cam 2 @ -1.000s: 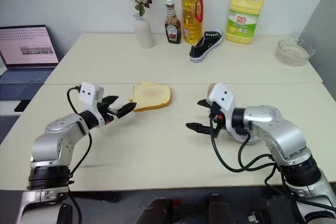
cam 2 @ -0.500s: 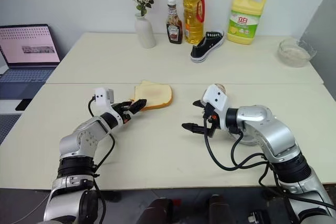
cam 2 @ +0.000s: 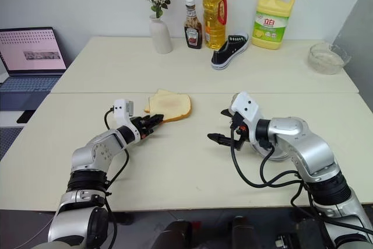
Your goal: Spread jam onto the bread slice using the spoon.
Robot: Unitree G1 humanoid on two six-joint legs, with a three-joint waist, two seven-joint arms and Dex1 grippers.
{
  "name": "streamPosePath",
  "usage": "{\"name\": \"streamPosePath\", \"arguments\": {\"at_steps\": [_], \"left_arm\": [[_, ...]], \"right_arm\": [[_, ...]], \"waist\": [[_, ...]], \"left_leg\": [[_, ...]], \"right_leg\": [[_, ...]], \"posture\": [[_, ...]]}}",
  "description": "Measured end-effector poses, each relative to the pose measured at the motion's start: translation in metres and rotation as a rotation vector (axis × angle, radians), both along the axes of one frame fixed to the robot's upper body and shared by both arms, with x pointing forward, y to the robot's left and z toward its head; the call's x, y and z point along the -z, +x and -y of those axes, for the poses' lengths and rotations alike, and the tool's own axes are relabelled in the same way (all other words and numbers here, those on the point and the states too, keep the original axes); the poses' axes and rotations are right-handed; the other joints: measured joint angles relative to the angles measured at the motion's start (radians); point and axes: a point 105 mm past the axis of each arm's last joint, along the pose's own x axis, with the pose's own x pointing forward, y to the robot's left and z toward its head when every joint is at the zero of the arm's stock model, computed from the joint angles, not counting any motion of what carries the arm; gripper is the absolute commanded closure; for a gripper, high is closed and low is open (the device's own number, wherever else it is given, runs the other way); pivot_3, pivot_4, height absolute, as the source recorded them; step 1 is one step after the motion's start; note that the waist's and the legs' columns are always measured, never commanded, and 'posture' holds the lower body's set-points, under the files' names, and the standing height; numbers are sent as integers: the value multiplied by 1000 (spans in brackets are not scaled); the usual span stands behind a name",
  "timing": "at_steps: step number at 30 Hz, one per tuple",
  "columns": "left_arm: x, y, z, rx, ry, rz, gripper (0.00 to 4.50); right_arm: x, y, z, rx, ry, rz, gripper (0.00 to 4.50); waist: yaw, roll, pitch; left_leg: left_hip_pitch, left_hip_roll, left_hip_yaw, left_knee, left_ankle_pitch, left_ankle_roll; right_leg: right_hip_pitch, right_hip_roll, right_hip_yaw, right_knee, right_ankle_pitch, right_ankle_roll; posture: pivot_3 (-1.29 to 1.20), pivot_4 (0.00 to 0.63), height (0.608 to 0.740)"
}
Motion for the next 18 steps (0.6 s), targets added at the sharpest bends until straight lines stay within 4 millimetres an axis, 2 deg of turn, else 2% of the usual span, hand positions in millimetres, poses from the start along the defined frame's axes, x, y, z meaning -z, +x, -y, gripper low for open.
{"name": "streamPosePath", "arguments": {"at_steps": [3, 8, 11, 15, 18], "left_arm": [[-1, 0, -1, 4, 14, 5, 4476], [-10, 1, -8, 30, 119, 38, 4476], [-32, 0, -15, 94, 254, 105, 4476], [-69, -10, 11, 330, 432, 245, 4476], [-96, -29, 38, 558, 492, 335, 4476]], "right_arm": [[0, 0, 0, 1, -1, 0, 0], [-1, 1, 9, 24, -11, 2, 0], [-3, 2, 24, 67, -28, 1, 0], [-10, -6, 40, 89, -34, -6, 0], [-17, -15, 53, 116, -36, -12, 0]], "waist": [[-1, 0, 0], [-5, 0, 0], [-6, 0, 0], [-2, 0, 0], [-4, 0, 0]], "left_leg": [[0, 0, 0, 0, 0, 0], [0, 0, 0, 0, 0, 0], [-1, 0, 0, -1, 0, 0], [-1, 1, 0, -1, 0, 0], [-2, 1, 1, -2, 0, 0]], "right_leg": [[0, 0, 0, 0, 0, 0], [0, 0, -1, 0, 0, 0], [0, 0, 0, 0, 0, 0], [0, 0, 0, -2, 0, 0], [0, -1, 1, -3, 0, 0]], "posture": [[0, 150, 740], [0, 150, 740], [0, 150, 740], [0, 150, 740], [0, 150, 740]]}}
